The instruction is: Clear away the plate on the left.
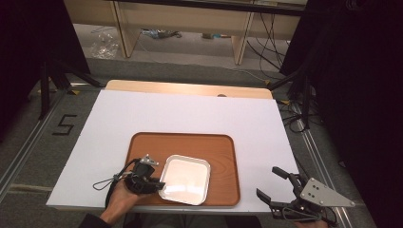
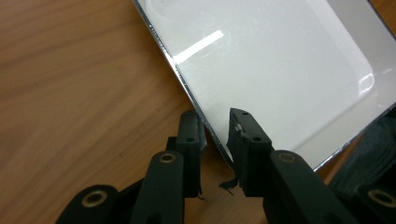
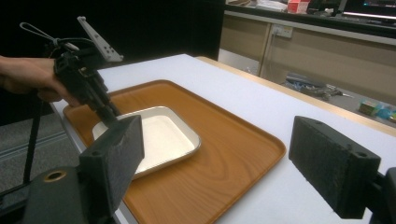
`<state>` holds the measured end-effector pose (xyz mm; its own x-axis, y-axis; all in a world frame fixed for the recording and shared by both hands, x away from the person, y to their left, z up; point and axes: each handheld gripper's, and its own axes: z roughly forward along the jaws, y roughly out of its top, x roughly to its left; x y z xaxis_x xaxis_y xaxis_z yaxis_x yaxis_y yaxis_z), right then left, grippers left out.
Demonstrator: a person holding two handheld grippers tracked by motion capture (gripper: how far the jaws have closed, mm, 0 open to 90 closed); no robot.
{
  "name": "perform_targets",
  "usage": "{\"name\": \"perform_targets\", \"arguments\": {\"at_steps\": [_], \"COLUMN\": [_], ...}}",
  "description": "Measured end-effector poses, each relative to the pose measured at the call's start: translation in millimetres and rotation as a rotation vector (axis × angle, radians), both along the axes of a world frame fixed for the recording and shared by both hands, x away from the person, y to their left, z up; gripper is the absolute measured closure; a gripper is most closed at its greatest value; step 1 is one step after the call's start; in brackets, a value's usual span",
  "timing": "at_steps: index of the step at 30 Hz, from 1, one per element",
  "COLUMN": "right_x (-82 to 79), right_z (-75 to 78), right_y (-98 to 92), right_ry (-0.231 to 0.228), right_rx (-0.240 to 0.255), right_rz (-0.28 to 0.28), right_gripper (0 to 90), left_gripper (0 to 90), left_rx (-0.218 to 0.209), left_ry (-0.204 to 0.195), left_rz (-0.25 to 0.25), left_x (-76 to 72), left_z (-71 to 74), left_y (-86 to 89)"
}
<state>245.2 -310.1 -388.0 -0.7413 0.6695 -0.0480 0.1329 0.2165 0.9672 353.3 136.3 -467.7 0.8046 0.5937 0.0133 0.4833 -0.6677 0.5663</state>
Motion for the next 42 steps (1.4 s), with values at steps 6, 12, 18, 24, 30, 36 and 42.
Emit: {"name": "perform_targets", "arguments": {"at_steps": [6, 12, 18, 24, 30, 36, 42], "right_x": [1.3, 1.4, -0.1, 0.6, -0.8, 0.7, -0.7], "right_z": [0.1, 0.2, 0.1, 1.1, 0.9, 1.0, 0.4], "right_y": [-0.4, -0.3, 0.2, -1.6, -0.5, -1.2, 0.1], "right_ry": [-0.025, -0.027, 0.002, -0.011, 0.009, -0.015, 0.003], "right_rx": [-0.008, -0.005, 0.002, -0.027, -0.025, -0.026, -0.016], "right_rz": [-0.002, 0.0, 0.001, -0.002, -0.005, -0.002, -0.012], "right_gripper": [18.8, 18.9, 18.8, 18.8, 18.8, 18.8, 18.8], "left_gripper": [72.0, 70.5, 68.6, 68.2, 64.4, 51.7, 46.2], "left_rx": [0.011, 0.01, 0.016, 0.009, 0.003, -0.021, 0.05], "left_ry": [0.019, 0.027, -0.003, 0.006, 0.029, -0.014, -0.14], "left_rz": [-0.014, -0.016, 0.012, 0.009, -0.015, -0.01, 0.056], "left_x": [-4.5, -9.0, -14.1, -16.7, -18.5, -16.7, -16.8], "left_z": [1.3, 1.8, 2.5, 2.9, 3.9, 9.5, 16.1], "left_y": [2.6, 4.3, 3.7, 6.7, 7.0, 11.3, 16.5]}}
